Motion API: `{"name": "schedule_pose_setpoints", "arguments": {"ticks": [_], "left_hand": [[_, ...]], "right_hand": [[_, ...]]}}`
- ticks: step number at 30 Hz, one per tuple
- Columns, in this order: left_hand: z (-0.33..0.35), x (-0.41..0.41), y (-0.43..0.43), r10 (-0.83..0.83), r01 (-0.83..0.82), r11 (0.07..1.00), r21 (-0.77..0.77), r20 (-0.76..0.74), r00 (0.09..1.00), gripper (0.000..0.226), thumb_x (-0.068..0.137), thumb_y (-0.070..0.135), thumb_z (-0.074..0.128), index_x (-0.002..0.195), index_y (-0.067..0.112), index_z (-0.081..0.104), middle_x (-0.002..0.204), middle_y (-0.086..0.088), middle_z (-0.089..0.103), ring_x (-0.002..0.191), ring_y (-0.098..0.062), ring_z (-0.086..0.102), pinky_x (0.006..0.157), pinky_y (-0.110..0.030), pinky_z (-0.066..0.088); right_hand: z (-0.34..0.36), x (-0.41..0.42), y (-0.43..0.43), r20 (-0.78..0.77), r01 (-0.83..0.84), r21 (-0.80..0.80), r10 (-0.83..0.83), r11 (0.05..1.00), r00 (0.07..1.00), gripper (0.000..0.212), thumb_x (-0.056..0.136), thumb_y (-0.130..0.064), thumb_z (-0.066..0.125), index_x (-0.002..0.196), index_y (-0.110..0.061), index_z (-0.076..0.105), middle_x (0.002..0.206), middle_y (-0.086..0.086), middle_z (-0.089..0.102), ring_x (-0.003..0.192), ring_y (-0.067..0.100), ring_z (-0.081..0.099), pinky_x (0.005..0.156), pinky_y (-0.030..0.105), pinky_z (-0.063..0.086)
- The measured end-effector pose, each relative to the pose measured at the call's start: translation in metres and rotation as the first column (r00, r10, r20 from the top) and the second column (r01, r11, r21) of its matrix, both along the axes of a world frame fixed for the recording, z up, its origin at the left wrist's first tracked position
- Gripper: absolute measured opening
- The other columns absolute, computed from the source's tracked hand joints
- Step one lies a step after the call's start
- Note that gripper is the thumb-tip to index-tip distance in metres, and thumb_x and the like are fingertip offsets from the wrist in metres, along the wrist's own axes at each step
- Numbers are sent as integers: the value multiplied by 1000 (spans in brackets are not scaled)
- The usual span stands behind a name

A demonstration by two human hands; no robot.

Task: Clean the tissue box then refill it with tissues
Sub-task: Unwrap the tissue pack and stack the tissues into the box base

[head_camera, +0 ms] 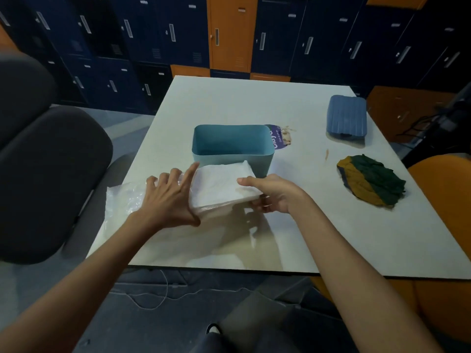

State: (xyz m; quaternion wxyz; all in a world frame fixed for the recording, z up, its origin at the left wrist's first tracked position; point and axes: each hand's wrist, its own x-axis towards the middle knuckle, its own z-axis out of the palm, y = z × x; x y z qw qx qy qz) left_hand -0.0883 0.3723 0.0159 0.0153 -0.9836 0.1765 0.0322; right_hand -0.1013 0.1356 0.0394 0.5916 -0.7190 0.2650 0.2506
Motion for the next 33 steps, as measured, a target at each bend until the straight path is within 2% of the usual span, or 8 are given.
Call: {"name": "schedule_pose_setpoints", "arguments": {"ticks": [9, 15, 18, 21, 24, 26, 29, 33], "left_hand": [[0, 16, 34, -21, 22, 999, 40, -23, 1000, 141, 50, 74, 73, 153, 31, -12, 143, -10, 34, 127, -33, 40, 104, -48, 29], [33, 21, 18, -36, 21, 998, -52, -289, 957, 146, 27, 106, 32, 141, 44, -36, 163, -12, -13, 149, -33, -16, 110, -68, -6], [65, 18, -16, -141, 114, 952, -286, -76, 987, 119, 57, 92, 37, 155, 33, 5, 162, -10, 14, 148, -29, 15, 115, -56, 17], [84, 20, -60, -266, 188, 742, -643, -25, 964, 90, 74, 68, 62, 149, 29, 32, 153, 0, 37, 135, -19, 38, 108, -38, 36], [84, 28, -94, -394, 213, 700, -681, -120, 911, 88, 72, 57, 76, 146, 30, 36, 150, 2, 41, 133, -18, 41, 110, -42, 37], [76, 39, -105, -390, 166, 745, -647, -220, 894, 68, 71, 56, 78, 127, 23, 57, 127, 2, 59, 114, -17, 54, 94, -36, 47], [62, 47, -106, -378, 6, 705, -710, -368, 849, 70, 62, 63, 79, 85, -2, 66, 75, 0, 59, 68, -16, 53, 63, -33, 39], [43, 23, -113, -390, -486, 305, -819, -573, 721, 31, 80, 34, 77, 96, 8, 73, 86, 1, 74, 71, -11, 67, 59, -21, 53]], "right_hand": [[14, -4, -13, 365, 190, 90, -210, 978, 907, 21, 84, -4, 61, 104, -11, 62, 96, 8, 63, 84, 21, 59, 67, 33, 53], [34, -31, -68, 589, 191, -65, -117, 979, 800, 28, 89, -7, 64, 101, -33, 60, 100, -7, 68, 93, 14, 66, 75, 37, 60], [30, -42, -84, 609, 204, -19, -151, 979, 779, 33, 88, -5, 64, 101, -35, 60, 101, -9, 68, 97, 16, 65, 79, 38, 59], [25, -49, -93, 606, 184, 50, -176, 982, 776, 37, 87, -5, 63, 115, -29, 60, 108, -3, 68, 103, 19, 63, 83, 41, 57], [23, -57, -105, 598, 150, 154, -213, 977, 772, 43, 87, -3, 61, 125, -22, 59, 117, 5, 67, 107, 22, 64, 83, 39, 57], [21, -61, -115, 588, 157, 221, -260, 962, 766, 44, 87, -2, 60, 127, -20, 59, 120, 6, 66, 108, 22, 64, 81, 38, 57], [15, -66, -127, 542, 238, 316, -381, 918, 749, 44, 89, -1, 57, 129, -20, 56, 120, 3, 64, 109, 24, 61, 82, 41, 55], [0, -70, -135, 449, 279, 384, -442, 880, 776, 32, 88, -3, 55, 114, -18, 64, 116, 8, 67, 109, 29, 60, 89, 43, 51]]}}
